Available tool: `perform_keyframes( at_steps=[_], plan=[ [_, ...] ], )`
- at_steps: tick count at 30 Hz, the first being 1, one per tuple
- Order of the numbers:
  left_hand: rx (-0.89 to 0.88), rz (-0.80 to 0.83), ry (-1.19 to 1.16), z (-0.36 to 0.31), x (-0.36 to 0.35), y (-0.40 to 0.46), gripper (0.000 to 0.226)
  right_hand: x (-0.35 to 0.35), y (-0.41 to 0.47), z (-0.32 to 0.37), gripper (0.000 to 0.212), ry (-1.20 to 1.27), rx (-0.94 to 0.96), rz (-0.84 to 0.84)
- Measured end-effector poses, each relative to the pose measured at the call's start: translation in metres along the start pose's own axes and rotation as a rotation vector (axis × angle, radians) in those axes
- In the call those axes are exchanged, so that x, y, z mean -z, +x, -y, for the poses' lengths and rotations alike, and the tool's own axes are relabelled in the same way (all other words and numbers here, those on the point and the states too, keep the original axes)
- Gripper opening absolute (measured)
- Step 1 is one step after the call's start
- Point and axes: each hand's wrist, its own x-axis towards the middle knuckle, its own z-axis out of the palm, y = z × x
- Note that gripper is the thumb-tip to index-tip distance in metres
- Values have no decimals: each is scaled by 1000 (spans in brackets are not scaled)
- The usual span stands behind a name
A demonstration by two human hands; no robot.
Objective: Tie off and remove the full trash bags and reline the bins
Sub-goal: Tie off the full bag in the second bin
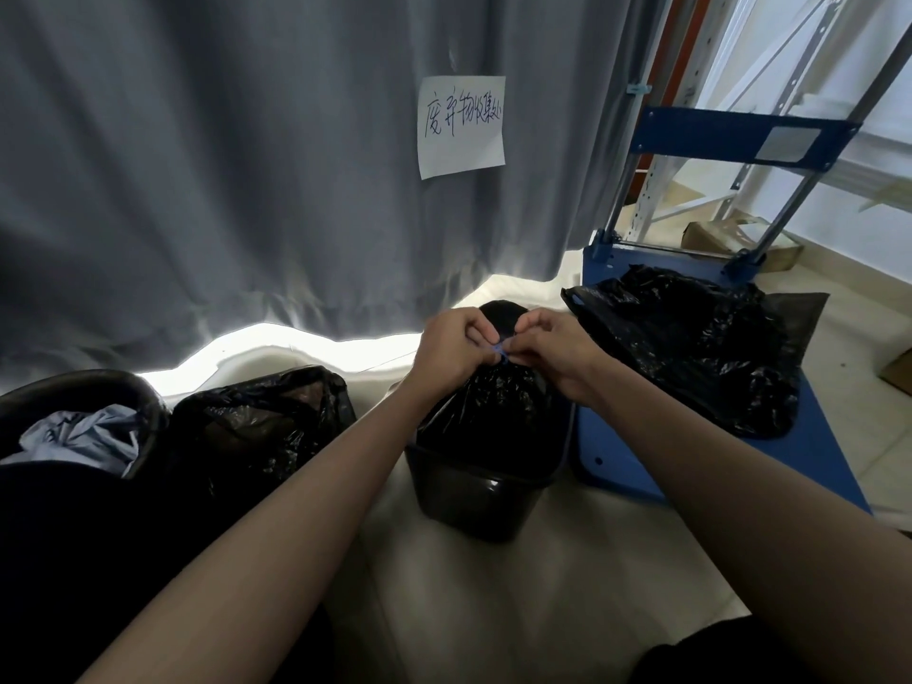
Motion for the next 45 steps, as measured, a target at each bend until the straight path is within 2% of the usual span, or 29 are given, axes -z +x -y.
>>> perform_keyframes(
  at_steps=[6, 15, 20, 26, 35, 39, 45],
  plan=[
    [-35, -51, 37, 5, -4, 1, 11, 1, -7, 2, 29, -229, -4, 4],
    [-82, -64, 112, 8, -3, 5, 4, -4, -7, -4, 27, -452, 132, -40],
    [-45, -27, 63, 10, 0, 8, 5, -7, -8, -6, 28, -471, 170, -52],
    [-67, 25, 78, 13, 1, 13, 9, -5, -9, -6, 19, -569, 208, -65],
    [-122, 45, 70, 12, 1, 15, 20, -6, -7, -4, 9, -399, 83, -69],
    [-130, 11, 127, 15, 2, 16, 20, -6, -4, -1, 30, -292, 30, -97],
    [-129, 34, 112, 18, 4, 18, 14, -5, -2, -1, 31, -186, -62, 21]
  ],
)
